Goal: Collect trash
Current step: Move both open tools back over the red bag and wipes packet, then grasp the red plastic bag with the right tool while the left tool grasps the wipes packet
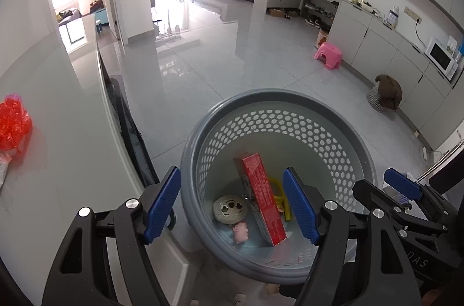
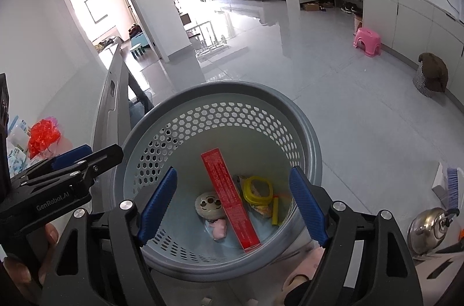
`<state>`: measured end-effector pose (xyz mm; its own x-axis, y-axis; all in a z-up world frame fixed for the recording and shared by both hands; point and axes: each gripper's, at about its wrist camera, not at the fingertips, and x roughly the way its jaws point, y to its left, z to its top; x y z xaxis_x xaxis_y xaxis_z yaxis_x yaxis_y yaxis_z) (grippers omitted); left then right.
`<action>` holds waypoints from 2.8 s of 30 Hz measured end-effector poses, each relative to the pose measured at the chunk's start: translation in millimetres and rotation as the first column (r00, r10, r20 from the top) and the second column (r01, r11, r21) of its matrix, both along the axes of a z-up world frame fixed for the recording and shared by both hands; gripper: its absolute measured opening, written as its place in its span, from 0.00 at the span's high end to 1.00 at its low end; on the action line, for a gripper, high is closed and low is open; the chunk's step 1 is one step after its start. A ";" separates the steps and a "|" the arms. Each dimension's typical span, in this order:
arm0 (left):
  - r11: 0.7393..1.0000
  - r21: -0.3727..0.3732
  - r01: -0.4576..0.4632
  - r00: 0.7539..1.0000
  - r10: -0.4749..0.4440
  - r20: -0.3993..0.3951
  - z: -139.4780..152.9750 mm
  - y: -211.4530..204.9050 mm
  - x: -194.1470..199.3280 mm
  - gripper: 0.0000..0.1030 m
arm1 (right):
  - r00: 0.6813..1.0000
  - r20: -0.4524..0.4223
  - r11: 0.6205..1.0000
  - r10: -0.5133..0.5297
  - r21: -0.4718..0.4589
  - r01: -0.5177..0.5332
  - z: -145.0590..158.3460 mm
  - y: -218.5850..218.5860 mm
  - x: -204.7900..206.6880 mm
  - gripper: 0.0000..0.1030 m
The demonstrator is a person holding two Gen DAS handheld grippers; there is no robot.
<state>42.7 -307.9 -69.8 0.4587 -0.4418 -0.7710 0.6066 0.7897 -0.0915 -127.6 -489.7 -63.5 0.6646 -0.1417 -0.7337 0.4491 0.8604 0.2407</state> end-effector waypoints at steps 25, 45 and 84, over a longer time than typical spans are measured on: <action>0.958 -0.072 -0.276 0.954 0.283 0.097 48.9 184.1 4.9 0.27 | 0.964 0.110 0.970 0.244 -0.037 -0.241 59.2 136.6 38.9 0.26; 0.850 -0.077 -0.521 0.842 0.526 0.118 45.2 323.4 30.7 0.27 | 0.872 0.112 0.879 0.477 -0.068 -0.472 84.2 233.2 133.8 0.26; 0.786 -0.075 -0.614 0.780 0.619 0.094 29.5 390.8 106.5 0.27 | 0.707 -0.047 0.693 0.706 -0.163 -0.703 29.2 363.8 321.3 0.19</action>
